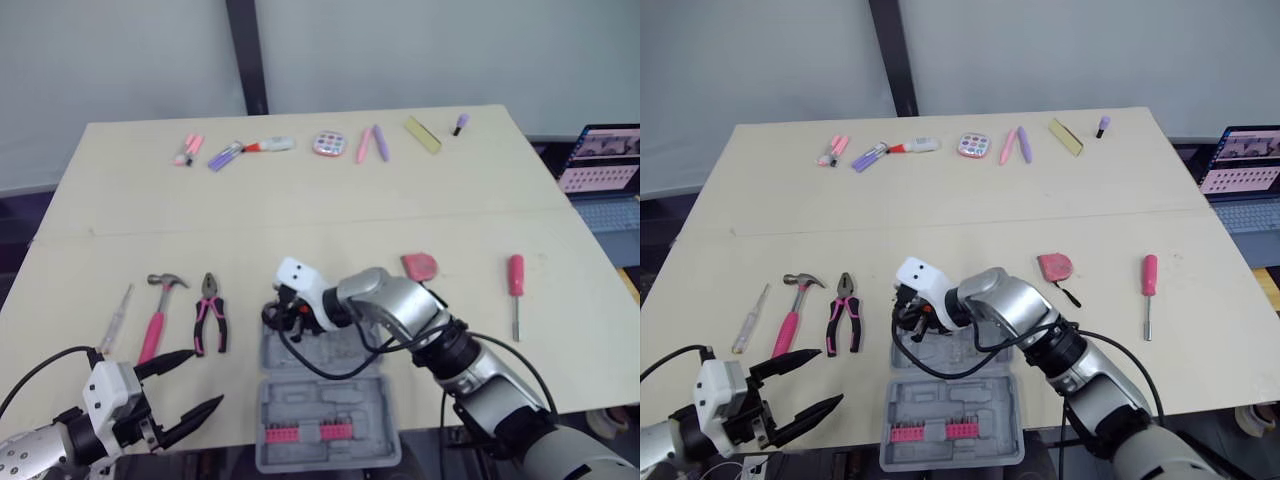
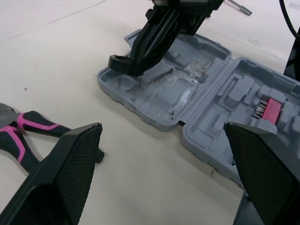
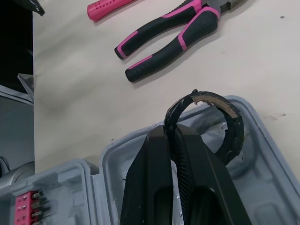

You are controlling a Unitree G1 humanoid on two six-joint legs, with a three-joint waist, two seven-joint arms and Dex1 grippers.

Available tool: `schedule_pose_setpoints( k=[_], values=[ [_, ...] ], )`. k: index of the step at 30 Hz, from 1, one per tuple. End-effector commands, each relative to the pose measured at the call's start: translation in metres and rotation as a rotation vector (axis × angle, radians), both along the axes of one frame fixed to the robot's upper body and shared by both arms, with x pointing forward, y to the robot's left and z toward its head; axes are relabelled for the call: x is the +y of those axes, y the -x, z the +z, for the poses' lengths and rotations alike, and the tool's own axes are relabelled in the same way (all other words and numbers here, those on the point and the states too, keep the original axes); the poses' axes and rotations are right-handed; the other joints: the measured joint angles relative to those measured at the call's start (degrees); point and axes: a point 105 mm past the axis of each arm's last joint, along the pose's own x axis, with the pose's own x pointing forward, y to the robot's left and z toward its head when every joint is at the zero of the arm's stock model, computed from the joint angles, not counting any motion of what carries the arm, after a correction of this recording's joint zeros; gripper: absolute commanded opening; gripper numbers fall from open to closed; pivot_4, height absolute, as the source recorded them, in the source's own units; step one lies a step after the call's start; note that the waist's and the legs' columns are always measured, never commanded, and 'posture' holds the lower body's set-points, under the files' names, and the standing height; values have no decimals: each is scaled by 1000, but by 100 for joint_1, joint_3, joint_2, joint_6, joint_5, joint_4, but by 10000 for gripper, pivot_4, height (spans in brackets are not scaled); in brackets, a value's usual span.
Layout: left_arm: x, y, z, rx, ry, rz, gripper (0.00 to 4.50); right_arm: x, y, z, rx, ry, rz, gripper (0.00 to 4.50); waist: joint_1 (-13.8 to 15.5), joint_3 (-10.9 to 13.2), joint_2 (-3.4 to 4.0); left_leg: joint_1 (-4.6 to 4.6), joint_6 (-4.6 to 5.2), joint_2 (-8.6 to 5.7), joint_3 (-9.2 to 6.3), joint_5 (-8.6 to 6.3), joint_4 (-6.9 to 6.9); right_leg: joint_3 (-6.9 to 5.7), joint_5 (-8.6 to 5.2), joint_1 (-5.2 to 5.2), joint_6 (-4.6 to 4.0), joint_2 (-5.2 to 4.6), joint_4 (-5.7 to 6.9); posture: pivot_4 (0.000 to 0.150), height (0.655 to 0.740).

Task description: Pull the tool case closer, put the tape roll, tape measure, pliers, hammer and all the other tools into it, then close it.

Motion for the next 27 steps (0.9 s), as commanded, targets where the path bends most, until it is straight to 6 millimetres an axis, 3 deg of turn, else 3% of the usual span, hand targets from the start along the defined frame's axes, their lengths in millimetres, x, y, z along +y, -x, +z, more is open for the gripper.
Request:
schedule_pose_setpoints(
  k=[1, 22, 25, 27],
  values=[
    [-1, 3, 4, -9, -16, 4, 45000, 7, 0, 7, -36, -21, 29, 230, -4, 0, 0, 0, 0, 0, 0, 0, 0, 0, 0, -1, 0, 0, 0, 1500, 7400],
    [-1, 9, -1, 2, -18, 17, 45000, 6, -3, -9, -51, 15, 36, 230, -87, 0, 0, 0, -2, 0, 0, -1, -6, 0, -1, -2, -1, 0, -3, 1500, 7400],
    [0, 9, -3, 3, -17, 16, 45000, 6, -5, -10, -68, 22, 29, 10543, -86, 0, 0, 0, -2, 0, 0, -1, -5, 0, -1, -2, -1, 0, -4, 1500, 7400],
    [-1, 9, -3, 2, -16, 16, 45000, 6, -4, -9, -76, 20, 34, 20173, -86, 0, 0, 0, -2, 0, 0, -1, -5, 0, -1, -2, -1, 0, -5, 1500, 7400]
  ],
)
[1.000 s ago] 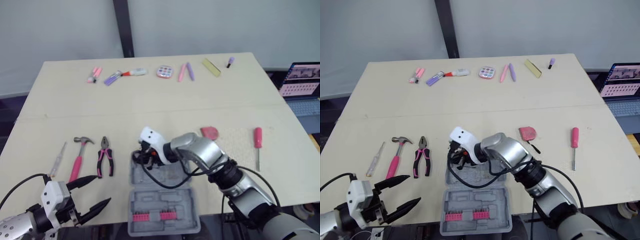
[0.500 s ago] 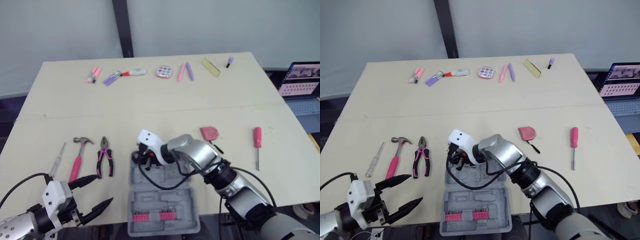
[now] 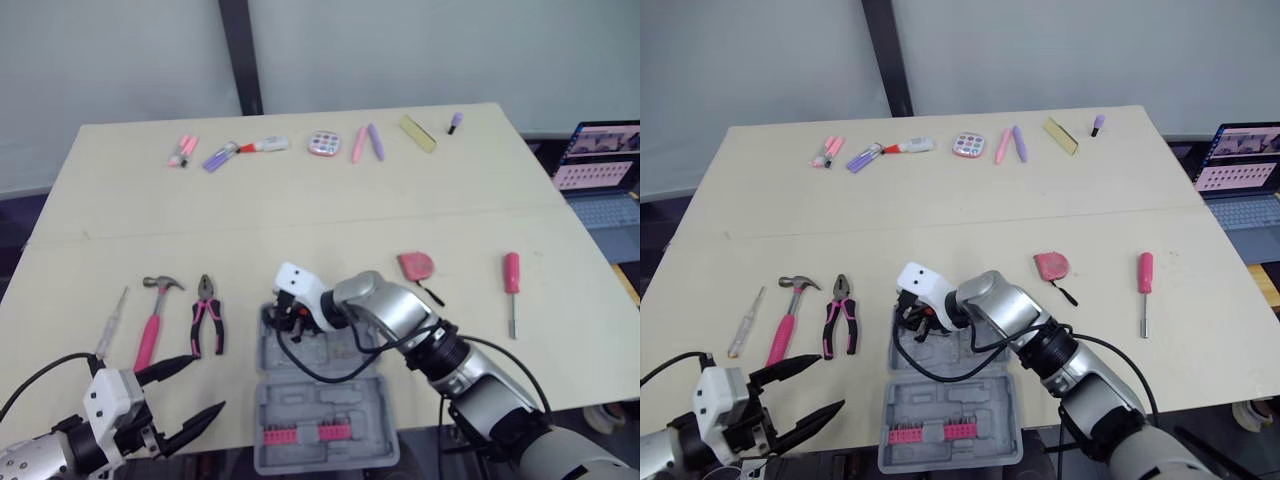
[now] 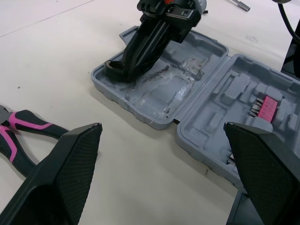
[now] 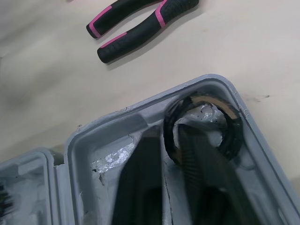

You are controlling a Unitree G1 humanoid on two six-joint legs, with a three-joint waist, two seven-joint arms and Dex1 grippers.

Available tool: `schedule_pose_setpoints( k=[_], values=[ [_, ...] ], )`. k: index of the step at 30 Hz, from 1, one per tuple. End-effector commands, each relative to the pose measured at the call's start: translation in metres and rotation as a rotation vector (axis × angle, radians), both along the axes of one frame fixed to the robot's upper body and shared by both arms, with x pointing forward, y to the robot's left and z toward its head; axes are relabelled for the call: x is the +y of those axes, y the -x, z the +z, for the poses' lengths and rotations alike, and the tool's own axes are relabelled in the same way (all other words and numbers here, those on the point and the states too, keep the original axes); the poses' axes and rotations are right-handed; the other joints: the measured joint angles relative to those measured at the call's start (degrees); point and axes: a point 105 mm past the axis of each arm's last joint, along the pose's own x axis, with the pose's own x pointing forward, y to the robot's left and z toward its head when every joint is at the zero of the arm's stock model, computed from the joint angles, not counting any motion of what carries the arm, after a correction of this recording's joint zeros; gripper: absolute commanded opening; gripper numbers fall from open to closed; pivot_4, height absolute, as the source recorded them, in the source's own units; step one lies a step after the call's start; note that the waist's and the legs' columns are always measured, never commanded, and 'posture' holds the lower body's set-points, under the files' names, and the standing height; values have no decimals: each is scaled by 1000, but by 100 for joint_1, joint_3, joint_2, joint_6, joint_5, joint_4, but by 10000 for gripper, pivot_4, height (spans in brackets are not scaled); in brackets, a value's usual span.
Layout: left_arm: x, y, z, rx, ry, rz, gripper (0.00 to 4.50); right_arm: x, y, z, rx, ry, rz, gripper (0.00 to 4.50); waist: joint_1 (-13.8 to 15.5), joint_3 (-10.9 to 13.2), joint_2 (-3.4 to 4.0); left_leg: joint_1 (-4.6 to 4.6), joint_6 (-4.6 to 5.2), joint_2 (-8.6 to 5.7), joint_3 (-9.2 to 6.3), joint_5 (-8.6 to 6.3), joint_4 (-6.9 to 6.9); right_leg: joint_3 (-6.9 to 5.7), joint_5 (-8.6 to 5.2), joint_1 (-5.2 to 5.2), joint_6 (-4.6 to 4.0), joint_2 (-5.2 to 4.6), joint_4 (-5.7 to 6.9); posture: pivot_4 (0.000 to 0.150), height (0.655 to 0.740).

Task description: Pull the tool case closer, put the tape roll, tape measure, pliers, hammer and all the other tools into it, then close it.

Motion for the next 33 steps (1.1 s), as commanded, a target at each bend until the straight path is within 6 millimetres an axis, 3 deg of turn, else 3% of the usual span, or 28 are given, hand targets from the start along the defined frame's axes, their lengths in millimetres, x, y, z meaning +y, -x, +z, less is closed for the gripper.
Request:
schedule_pose_setpoints(
  k=[1, 5, 14, 17, 20, 33],
  values=[
    [1, 2, -1, -8, -2, 2, 45000, 7, 7, 8, -23, -34, 49, 24618, -1, 0, 0, 0, 0, 0, 0, 0, 0, 0, 0, 0, 0, 0, 1, 1500, 7400],
    [0, 3, -2, -6, -1, 0, 45000, 7, 15, 18, 16, -75, 78, 44573, -1, 0, 0, 0, 0, 0, 0, 0, 0, 0, 0, 0, 0, 0, 0, 1500, 7400],
    [0, 4, -3, -5, -1, -1, 45000, 5, 14, 36, -19, -178, 75, 44573, 4, 0, 0, 0, -1, 0, 0, -1, -1, 0, 0, 0, 0, 0, -3, 1500, 7400],
    [0, 4, -3, -5, -1, -2, 45000, 4, 12, 37, -36, -200, 66, 36569, 1, 0, 0, 0, -1, 0, 0, -1, 0, 0, 0, 1, 0, 0, -2, 1500, 7400],
    [1, 3, -3, -6, -2, -2, 45000, 3, 9, 37, -67, -221, 52, 22716, 0, 0, 0, 0, -1, 0, 0, -1, -1, 0, 0, 0, 0, 0, -2, 1500, 7400],
    [1, 1, -3, -8, -10, -6, 45000, -1, -4, 19, -91, -237, -11, 22716, -1, 0, 0, 0, -2, 0, 0, -1, 0, 0, 0, 1, 0, 0, -2, 1500, 7400]
  ],
)
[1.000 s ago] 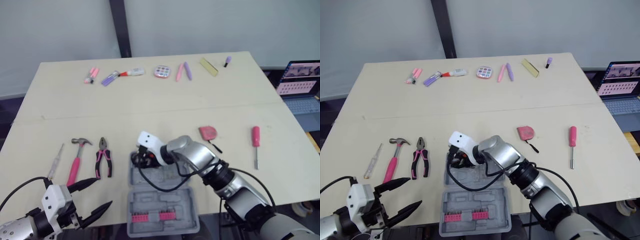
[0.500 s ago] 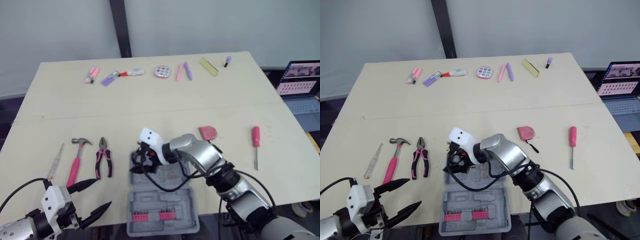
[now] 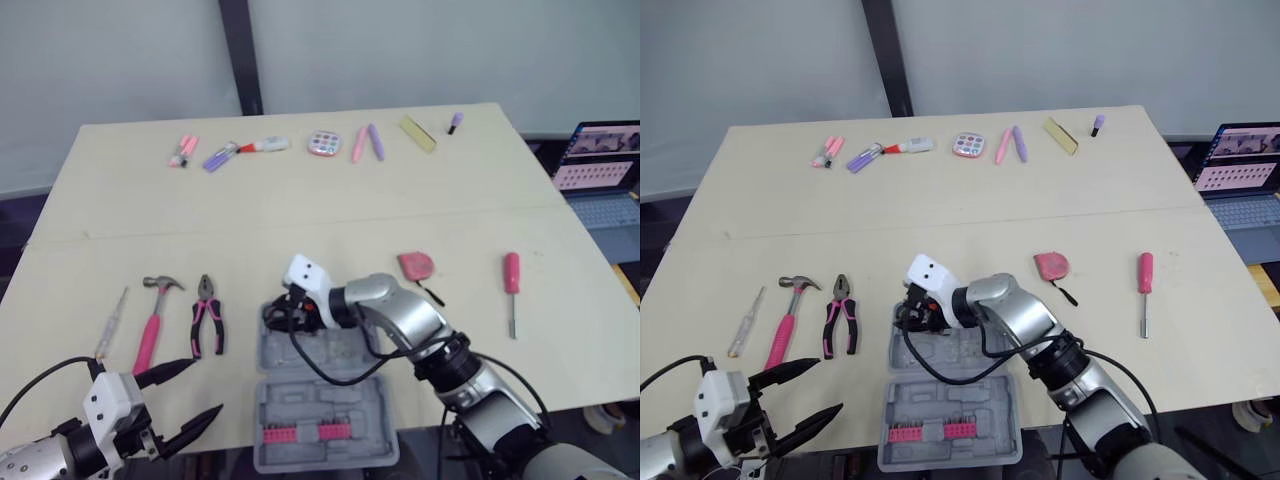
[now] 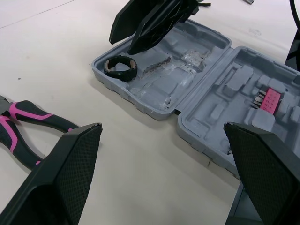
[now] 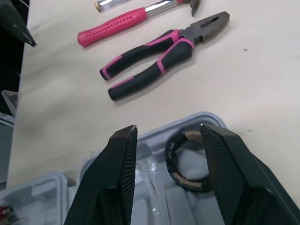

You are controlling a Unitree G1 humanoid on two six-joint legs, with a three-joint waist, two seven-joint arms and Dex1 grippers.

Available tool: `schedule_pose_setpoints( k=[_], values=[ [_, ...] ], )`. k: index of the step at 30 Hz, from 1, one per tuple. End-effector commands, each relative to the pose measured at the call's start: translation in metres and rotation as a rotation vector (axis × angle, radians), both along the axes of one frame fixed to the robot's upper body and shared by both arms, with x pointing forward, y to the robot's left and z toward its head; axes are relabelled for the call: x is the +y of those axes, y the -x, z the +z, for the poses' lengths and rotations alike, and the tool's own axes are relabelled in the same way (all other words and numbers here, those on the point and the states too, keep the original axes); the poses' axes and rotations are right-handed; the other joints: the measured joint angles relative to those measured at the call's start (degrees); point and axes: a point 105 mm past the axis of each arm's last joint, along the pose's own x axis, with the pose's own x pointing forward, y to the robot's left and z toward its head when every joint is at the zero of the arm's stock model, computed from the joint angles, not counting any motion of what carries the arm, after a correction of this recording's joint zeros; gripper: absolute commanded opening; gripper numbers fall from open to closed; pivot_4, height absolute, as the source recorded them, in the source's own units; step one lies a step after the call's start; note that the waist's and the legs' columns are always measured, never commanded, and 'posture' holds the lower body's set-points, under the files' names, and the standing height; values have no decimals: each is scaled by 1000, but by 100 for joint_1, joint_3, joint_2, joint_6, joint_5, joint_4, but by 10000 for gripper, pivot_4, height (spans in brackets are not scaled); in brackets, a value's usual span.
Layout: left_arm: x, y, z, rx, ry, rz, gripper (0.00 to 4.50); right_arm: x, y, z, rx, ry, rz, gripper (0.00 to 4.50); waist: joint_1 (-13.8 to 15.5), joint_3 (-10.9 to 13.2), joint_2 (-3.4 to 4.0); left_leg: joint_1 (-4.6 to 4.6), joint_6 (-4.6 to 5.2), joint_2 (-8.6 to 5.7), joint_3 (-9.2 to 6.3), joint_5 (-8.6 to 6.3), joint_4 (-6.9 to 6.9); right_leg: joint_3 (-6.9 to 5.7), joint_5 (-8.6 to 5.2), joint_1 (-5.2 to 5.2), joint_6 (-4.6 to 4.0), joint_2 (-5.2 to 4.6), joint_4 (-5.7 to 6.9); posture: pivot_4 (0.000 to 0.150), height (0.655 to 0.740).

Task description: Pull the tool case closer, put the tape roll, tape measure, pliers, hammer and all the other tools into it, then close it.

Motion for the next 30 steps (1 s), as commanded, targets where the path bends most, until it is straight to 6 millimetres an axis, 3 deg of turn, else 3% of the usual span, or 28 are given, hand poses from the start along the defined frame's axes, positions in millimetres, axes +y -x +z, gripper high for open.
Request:
schedule_pose_setpoints(
  k=[1, 13, 30],
  values=[
    [-2, -1, 3, -18, -1, -13, 45000, 6, -3, 6, -41, -49, -9, 22716, -1, 0, 0, 0, 0, 0, 0, 0, 0, 0, 0, 0, 0, 0, 0, 1500, 7400],
    [-8, -3, 5, -19, 0, -17, 45000, 7, -8, -14, -58, -11, -40, 22716, -4, 0, 0, 0, 0, 0, 0, 0, 0, 0, 0, 0, 0, 0, 1, 1500, 7400],
    [-11, -2, 7, -18, 1, -13, 45000, 4, -7, -25, -159, 65, -38, 22716, -2, 0, 0, 3, -1, 0, 1, 0, 1, 0, 0, 3, 0, 0, -1, 1500, 7400]
  ],
)
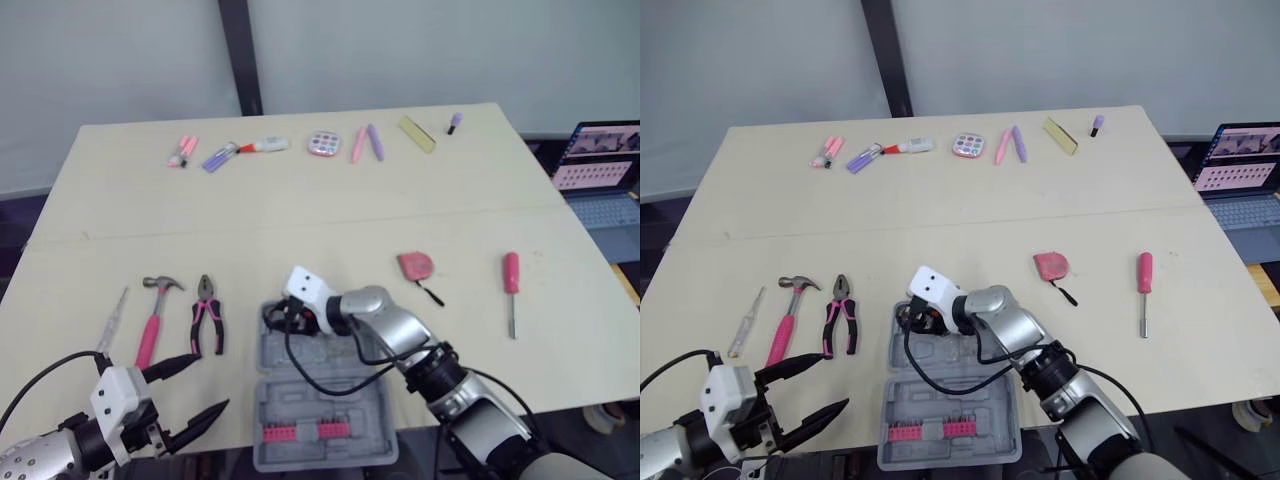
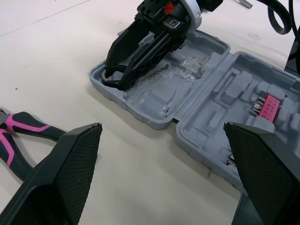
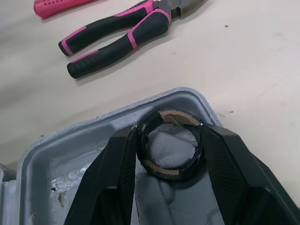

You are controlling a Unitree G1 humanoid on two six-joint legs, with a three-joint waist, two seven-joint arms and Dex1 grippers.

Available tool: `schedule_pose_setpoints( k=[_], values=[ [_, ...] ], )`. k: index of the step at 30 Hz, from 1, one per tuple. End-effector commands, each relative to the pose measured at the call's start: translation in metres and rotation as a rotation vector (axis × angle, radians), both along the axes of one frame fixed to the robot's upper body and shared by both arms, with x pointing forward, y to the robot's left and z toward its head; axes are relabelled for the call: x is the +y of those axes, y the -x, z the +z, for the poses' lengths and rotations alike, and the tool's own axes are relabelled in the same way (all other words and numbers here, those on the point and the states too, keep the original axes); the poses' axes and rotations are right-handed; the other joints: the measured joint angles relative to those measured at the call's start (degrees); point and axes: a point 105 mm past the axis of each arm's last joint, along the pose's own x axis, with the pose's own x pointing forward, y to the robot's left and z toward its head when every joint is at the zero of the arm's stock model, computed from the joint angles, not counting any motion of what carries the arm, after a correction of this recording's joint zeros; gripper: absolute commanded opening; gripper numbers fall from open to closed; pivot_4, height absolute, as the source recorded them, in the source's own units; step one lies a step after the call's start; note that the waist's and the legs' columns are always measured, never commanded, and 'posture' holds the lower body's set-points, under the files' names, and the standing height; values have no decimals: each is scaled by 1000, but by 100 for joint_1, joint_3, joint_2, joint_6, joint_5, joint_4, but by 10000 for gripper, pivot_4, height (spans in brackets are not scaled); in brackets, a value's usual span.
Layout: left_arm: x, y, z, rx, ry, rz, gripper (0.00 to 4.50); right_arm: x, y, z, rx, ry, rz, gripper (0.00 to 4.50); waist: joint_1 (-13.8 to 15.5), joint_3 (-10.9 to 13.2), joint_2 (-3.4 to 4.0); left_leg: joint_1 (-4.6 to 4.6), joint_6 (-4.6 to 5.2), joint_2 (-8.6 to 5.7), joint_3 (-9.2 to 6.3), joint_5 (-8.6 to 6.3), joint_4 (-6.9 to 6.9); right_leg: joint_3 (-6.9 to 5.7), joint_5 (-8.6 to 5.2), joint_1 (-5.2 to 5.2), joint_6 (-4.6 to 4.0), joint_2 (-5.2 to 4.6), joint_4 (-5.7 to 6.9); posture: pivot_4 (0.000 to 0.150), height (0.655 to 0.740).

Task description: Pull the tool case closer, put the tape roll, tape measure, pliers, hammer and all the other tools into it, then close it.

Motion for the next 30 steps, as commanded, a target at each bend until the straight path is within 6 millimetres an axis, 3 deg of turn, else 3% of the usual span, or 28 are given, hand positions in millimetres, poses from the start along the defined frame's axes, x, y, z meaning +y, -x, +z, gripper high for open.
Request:
schedule_pose_setpoints(
  k=[1, 21, 24, 30],
  values=[
    [-4, 2, 3, -9, -1, -9, 45000, 3, 3, -1, -35, 13, 5, 22716, 0, 0, 0, 1, 0, 0, 0, 0, 0, 0, 0, 0, 0, 0, 0, 1500, 7400],
    [-5, 2, 2, -6, 0, -5, 45000, 4, 10, -7, -16, 22, 14, 22716, 2, -1, -1, 3, -1, 0, 0, 0, 0, 0, 0, 4, 0, 0, -1, 1500, 7400],
    [-5, 2, 2, -7, 3, -5, 45000, 8, 12, 3, 32, -61, 10, 22716, 1, -1, -1, 3, -1, 0, 0, -1, 0, 0, 0, 3, 0, 0, -1, 1500, 7400],
    [-3, 3, 7, -16, 10, -4, 45000, 3, 11, 48, 110, -276, 33, 22716, 7, 0, 0, -1, -1, 0, -1, -1, 0, 0, 0, 4, 0, 0, 0, 1500, 7400]
  ],
)
